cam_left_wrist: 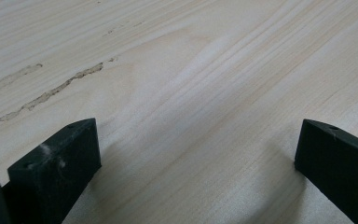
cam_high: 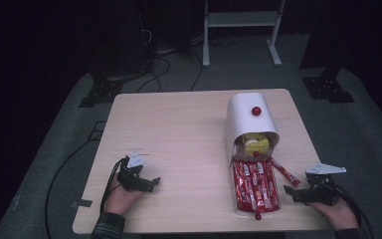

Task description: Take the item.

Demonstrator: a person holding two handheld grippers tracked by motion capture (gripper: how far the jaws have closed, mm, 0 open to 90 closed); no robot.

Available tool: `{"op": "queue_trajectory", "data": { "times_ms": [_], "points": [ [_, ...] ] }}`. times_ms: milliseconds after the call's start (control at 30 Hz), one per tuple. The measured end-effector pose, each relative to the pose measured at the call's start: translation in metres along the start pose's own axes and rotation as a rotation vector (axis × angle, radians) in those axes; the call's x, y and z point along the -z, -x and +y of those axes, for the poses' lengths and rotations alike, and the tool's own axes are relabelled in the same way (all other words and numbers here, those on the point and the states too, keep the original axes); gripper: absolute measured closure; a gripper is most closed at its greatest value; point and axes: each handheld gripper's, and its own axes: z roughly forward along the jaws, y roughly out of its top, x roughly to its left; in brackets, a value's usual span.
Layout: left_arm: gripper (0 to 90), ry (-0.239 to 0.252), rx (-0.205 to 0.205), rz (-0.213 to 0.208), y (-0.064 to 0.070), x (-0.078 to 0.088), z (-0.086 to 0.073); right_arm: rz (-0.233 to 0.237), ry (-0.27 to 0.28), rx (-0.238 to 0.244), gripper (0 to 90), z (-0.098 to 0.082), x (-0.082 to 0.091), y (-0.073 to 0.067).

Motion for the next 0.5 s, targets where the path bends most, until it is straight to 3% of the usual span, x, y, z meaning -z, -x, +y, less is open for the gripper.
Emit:
{"op": "queue_trajectory", "data": {
  "times_ms": [267,500],
  "points": [
    [0.0,0.000,0.000,0.000,0.0000,0.0000,0.0000,-0.019,-0.056,0.029,1.1,-0.0035,-0.0055,0.0000],
    [0.0,0.000,0.000,0.000,0.0000,0.0000,0.0000,-0.010,-0.059,0.021,1.1,-0.0042,-0.0062,0.0009]
  ]
}}
